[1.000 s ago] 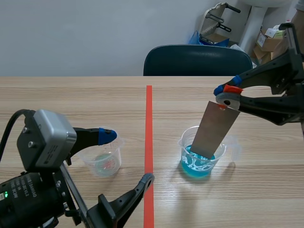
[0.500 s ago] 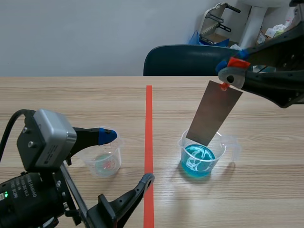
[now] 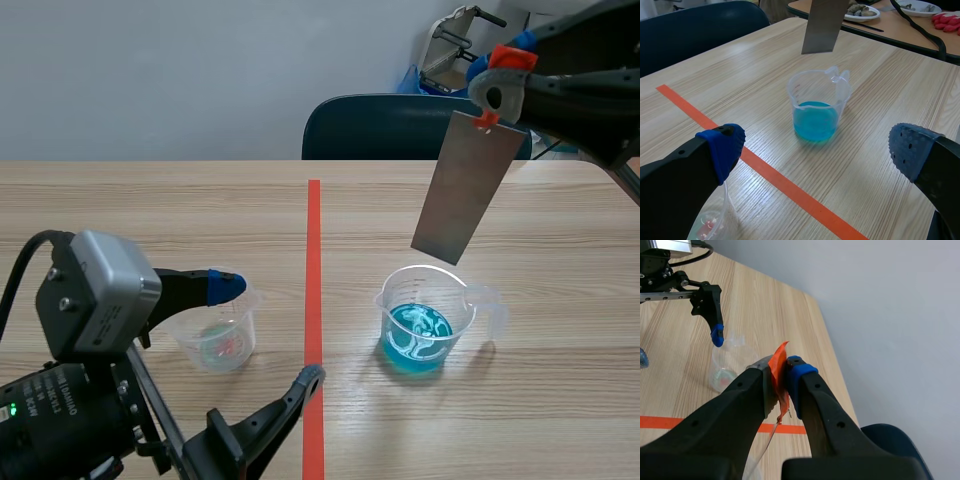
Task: Do the redox reaction experiment
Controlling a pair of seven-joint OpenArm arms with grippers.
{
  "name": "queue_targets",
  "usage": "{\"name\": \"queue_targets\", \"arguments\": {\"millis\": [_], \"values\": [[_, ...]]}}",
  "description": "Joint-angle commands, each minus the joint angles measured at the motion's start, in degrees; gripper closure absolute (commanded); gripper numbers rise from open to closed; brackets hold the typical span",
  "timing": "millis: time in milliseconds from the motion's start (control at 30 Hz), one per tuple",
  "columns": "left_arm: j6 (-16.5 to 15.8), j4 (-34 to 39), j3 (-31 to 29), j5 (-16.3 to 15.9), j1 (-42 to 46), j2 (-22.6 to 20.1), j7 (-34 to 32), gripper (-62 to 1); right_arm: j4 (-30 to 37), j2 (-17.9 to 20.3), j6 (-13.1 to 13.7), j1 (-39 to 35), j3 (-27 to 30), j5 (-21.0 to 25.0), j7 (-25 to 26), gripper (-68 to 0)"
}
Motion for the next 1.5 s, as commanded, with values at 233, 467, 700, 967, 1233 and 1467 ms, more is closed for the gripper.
{"name": "queue_targets", "arguments": {"millis": [233,467,700,967,1233,1467], "values": [[-0.2,0.6,-0.1,-0.2,0.1,0.5,-0.8,-61.7,2.2,0.6,0.4,1.0,0.9,3.5,-3.4,-0.6],[-0.2,0.6,-0.1,-0.2,0.1,0.5,-0.8,-61.7,2.2,0.6,0.4,1.0,0.9,3.5,-4.2,-0.6],[-0.2,0.6,-0.1,-0.2,0.1,0.5,-0.8,-61.7,2.2,0.6,0.4,1.0,0.9,3.5,-4.2,-0.6],[-0.2,0.6,-0.1,-0.2,0.1,0.5,-0.8,-61.7,2.2,0.6,0.4,0.8,0.9,3.5,-4.7,-0.6],[-0.2,0.6,-0.1,-0.2,0.1,0.5,-0.8,-61.7,2.2,0.6,0.4,0.8,0.9,3.5,-5.3,-0.6],[-0.2,0.6,-0.1,-0.2,0.1,0.5,-0.8,-61.7,2.2,0.6,0.4,0.8,0.9,3.5,-5.3,-0.6]]}}
